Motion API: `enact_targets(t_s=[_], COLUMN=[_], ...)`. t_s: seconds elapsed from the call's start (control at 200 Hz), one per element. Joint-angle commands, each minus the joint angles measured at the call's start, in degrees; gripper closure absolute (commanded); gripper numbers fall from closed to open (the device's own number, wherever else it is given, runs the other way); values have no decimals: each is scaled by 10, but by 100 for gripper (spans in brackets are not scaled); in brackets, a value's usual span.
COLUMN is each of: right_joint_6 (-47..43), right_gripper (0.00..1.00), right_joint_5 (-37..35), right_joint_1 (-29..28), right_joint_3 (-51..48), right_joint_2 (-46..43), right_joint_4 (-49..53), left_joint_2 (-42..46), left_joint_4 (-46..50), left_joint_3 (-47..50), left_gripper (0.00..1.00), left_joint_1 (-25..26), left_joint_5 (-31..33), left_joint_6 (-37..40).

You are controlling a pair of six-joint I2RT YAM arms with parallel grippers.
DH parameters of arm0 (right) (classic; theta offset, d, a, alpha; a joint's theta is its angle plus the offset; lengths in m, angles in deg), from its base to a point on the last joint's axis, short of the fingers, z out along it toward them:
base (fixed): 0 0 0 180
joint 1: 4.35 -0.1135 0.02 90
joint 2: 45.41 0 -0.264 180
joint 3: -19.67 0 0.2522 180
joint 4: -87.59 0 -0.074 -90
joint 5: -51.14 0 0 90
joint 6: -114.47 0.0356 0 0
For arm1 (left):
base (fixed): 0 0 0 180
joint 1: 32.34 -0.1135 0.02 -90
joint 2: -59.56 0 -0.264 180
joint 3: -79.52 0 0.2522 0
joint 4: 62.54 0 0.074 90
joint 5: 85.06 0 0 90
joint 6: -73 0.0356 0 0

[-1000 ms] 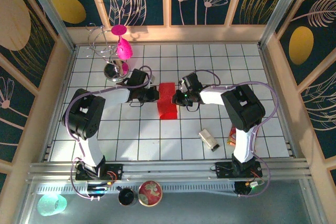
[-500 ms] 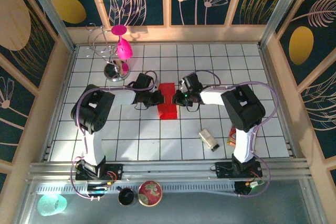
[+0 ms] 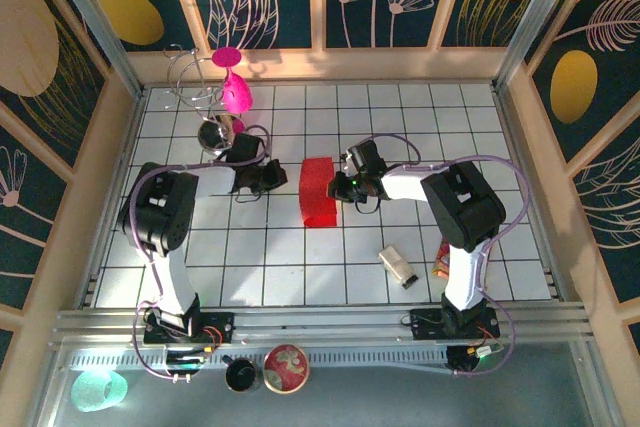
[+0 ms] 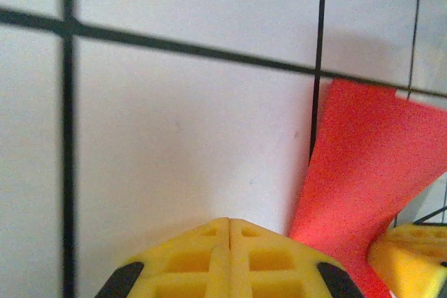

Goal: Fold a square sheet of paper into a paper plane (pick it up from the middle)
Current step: First fold the square sheet of paper in half at the center of the table.

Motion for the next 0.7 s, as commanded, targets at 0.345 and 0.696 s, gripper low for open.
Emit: enact_targets(t_s=[0.345, 0.696], right_joint_6=[-27, -28], right_gripper=[92, 92], right_joint_5=[-129, -137], right_joint_1=[-4, -3], right_joint_3=[-77, -84], right_joint_2=[116, 115], right_joint_4=[157, 155], left_joint_2=[-52, -92], left_joint_4=[-62, -34], left_joint_3=[-57, -38], left_gripper=[95, 96], left_joint_1=[83, 33], left_joint_5=[-45, -2], left_joint_6=[-47, -19])
